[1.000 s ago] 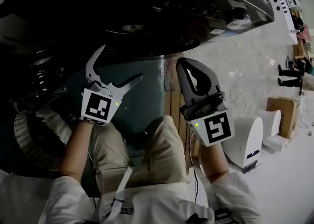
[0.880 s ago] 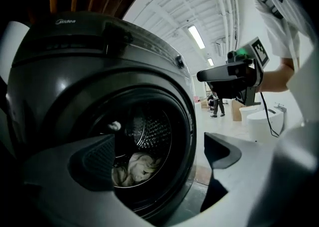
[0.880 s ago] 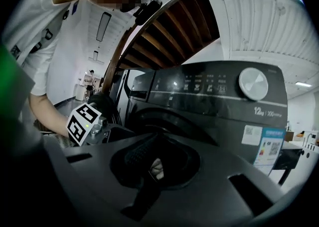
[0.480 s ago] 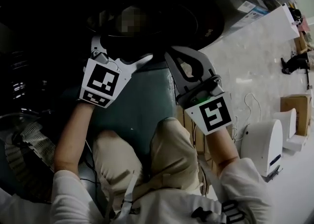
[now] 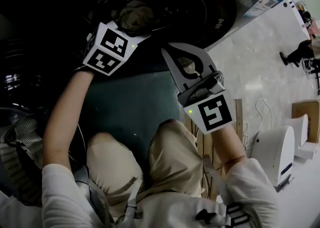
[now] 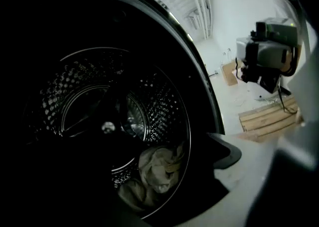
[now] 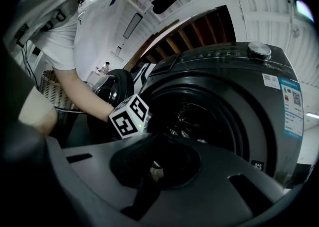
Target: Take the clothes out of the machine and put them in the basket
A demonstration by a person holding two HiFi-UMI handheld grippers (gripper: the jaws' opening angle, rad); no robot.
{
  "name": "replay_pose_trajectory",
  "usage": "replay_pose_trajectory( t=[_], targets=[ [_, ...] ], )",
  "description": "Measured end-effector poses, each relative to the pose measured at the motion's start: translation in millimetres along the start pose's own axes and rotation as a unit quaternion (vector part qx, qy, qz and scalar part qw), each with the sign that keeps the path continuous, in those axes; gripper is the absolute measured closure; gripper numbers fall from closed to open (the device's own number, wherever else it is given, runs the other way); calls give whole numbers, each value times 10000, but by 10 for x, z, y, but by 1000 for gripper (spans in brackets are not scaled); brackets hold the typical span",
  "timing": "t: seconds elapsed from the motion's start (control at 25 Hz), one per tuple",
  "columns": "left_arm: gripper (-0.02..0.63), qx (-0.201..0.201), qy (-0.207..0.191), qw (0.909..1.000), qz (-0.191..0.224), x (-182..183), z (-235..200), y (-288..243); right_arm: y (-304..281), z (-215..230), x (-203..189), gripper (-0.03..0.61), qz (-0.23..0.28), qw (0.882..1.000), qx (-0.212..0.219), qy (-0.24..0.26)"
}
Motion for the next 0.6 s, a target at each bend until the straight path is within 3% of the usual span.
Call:
replay_pose_trajectory(
  t=[0.08, 0.16, 0.32, 0.4, 0.48, 0.6],
  targets=[
    [75, 130, -221, 9992, -292, -51, -88, -129, 5, 41, -2, 565, 68, 10000, -22, -6],
    [75, 78, -203, 9980, -589, -171, -145, -280, 18, 60, -19, 565, 116, 9999, -60, -6],
    [75, -343, 505, 9933, -983, -399, -231, -627, 43, 96, -26, 565, 228, 9996, -147, -105],
    [75, -523, 610, 9892, -1224, -458, -263, -778, 76, 92, -29, 565, 211, 9995, -167, -148],
    [75, -821, 373, 9835, -1568, -529, -234, -916, 127, 104, -40, 565, 140, 9996, -205, -147],
    [75, -1305, -78, 9623, -2384, -852, -187, -1093, 223, 170, -72, 565, 19, 9993, -343, -160]
  ],
)
Point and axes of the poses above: the fingertips, and each gripper's own axes: y backward along the fingers, z to its right, x out of its top, the point moved 1 cm from there along y, backward along the fingers, and after that the axes turned 4 degrees about -z, right-handed, at the moved point
